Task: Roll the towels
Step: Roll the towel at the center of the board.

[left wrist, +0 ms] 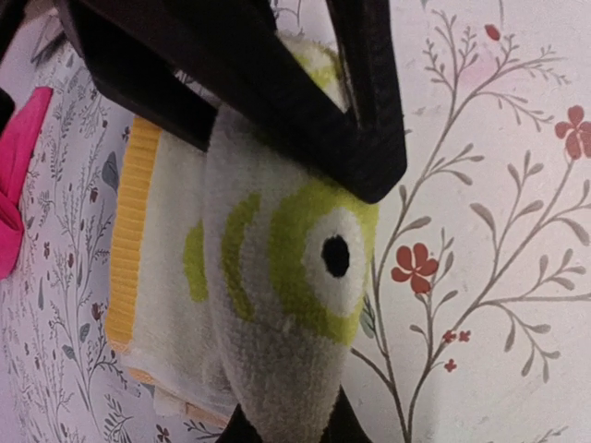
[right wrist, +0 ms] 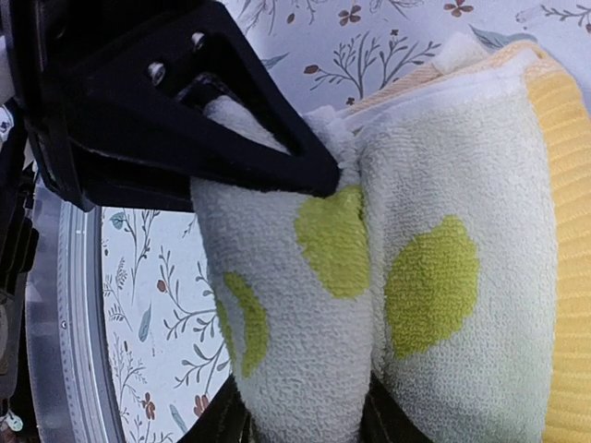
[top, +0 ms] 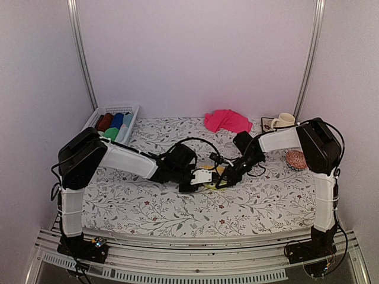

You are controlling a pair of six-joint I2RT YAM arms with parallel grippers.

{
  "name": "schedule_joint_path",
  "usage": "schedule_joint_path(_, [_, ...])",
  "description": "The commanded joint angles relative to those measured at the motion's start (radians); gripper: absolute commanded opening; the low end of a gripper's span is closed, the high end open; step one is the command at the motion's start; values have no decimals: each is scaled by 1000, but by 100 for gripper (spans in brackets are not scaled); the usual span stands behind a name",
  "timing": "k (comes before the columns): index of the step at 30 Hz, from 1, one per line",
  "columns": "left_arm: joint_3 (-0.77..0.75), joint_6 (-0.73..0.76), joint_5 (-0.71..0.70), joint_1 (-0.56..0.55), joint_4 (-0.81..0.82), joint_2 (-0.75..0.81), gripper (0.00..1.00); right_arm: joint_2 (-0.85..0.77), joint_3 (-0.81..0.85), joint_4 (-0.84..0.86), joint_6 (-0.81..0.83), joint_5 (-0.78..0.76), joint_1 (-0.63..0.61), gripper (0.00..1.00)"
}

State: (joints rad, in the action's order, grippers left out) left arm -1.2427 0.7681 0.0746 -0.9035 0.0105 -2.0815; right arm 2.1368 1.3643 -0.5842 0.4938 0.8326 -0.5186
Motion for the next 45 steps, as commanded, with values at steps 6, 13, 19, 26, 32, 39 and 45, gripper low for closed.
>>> schedule_joint_path(6, [-65, -43, 175, 6, -277, 14, 0, -184, -70, 68, 45, -241, 15, 58])
schedule_joint_path(13, [-155, -114, 281, 37, -412, -36, 0, -392, -291, 241, 134, -311, 7, 65])
schedule_joint_path(19, [-264, -182, 354, 70, -534, -122, 0, -568, -500, 463, 244, -388, -67, 67])
schedule_joint_path(26, [-360, -225, 403, 93, -621, -193, 0, -584, -574, 573, 364, -487, -177, 67])
schedule_joint_path(32, [-424, -252, 411, 98, -681, -245, 0, -492, -537, 606, 395, -600, -248, 66])
schedule_joint_path(39, [-436, -256, 425, 98, -699, -261, 0, -382, -491, 655, 406, -720, -290, 65])
schedule_joint_path(45, [-434, -256, 428, 99, -701, -261, 0, -311, -453, 651, 421, -801, -298, 56])
